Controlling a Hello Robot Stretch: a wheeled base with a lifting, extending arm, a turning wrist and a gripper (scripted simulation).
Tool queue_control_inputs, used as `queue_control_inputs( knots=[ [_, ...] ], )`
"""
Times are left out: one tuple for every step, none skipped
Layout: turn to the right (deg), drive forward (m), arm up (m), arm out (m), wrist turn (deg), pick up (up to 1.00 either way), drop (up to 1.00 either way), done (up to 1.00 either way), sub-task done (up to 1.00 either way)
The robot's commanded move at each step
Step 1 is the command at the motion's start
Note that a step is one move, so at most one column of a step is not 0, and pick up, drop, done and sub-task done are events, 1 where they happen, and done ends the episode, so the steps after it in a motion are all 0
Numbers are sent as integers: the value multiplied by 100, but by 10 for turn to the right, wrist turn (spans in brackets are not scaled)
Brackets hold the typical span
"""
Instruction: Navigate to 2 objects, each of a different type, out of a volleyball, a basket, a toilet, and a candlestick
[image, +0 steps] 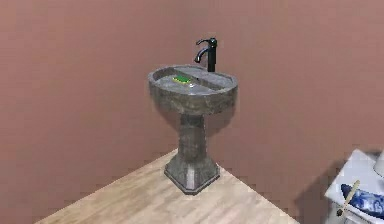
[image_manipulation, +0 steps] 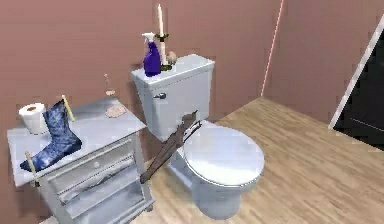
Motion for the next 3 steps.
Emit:
queue_control_inputs(
  knots=[
    [450, 0, 0, 0, 0, 0, 0, 0, 0],
    [240, 0, 0, 0, 0, 0, 0, 0, 0],
    [0, 0, 0, 0, 0, 0, 0, 100, 0]
  ],
)
